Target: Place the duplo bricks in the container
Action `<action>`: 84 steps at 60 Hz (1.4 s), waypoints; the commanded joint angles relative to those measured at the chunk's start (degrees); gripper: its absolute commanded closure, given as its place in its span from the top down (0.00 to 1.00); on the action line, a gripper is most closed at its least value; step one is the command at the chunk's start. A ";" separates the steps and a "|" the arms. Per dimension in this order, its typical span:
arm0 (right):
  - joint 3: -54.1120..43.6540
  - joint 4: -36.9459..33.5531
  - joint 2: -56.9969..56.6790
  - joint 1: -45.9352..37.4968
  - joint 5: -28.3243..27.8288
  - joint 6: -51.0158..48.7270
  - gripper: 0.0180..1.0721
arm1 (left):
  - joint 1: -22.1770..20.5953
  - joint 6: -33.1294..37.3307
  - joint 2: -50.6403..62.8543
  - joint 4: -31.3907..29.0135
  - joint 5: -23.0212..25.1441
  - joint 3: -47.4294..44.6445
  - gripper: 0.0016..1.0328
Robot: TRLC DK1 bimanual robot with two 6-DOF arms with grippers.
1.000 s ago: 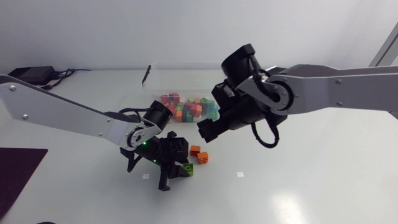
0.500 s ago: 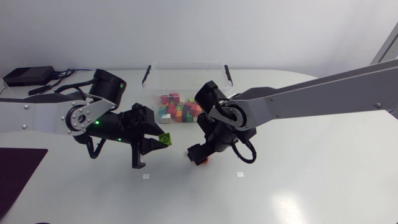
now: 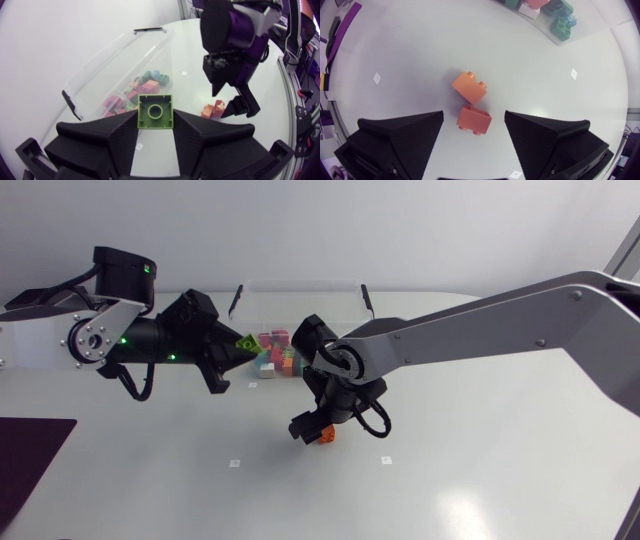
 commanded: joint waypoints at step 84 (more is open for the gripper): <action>2.36 -4.98 -16.40 -11.57 -0.11 -2.32 0.38 | -3.33 -11.14 18.32 8.19 -10.52 19.27 0.95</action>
